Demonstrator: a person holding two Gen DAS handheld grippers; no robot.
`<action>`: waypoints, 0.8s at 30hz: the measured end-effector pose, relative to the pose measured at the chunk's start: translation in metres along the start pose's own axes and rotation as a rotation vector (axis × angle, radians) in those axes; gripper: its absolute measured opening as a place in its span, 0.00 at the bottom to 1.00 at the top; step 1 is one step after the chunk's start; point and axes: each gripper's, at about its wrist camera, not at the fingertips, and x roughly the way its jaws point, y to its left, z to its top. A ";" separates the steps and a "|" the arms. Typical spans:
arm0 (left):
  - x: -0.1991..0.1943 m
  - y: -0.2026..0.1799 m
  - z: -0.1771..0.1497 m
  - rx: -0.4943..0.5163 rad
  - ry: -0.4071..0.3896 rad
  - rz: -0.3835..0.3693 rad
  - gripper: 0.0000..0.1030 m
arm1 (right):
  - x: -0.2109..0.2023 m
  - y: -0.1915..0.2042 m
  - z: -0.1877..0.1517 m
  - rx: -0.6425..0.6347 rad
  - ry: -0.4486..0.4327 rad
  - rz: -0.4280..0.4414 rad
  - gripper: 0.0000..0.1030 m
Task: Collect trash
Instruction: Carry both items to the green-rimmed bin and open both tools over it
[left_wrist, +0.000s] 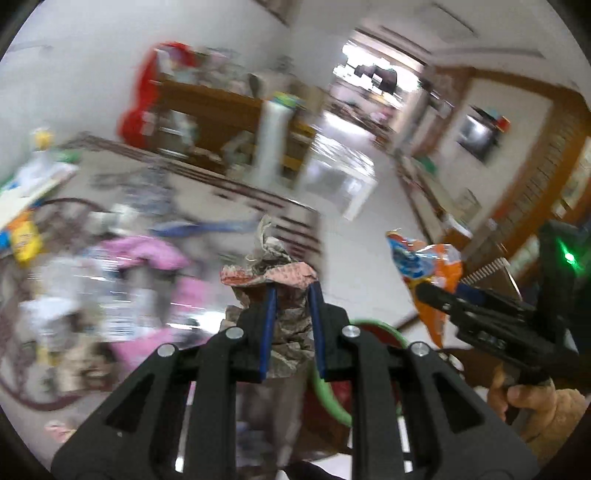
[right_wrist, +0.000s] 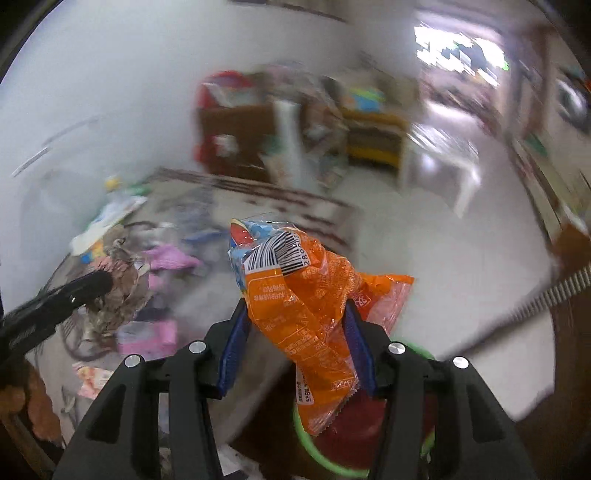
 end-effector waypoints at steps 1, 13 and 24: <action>0.009 -0.009 -0.002 0.012 0.021 -0.030 0.17 | 0.000 -0.014 -0.006 0.041 0.018 -0.020 0.48; 0.090 -0.095 -0.027 0.203 0.208 -0.203 0.17 | -0.019 -0.107 -0.038 0.307 0.048 -0.106 0.84; 0.094 -0.133 -0.033 0.238 0.204 -0.232 0.61 | -0.044 -0.126 -0.041 0.296 0.011 -0.251 0.85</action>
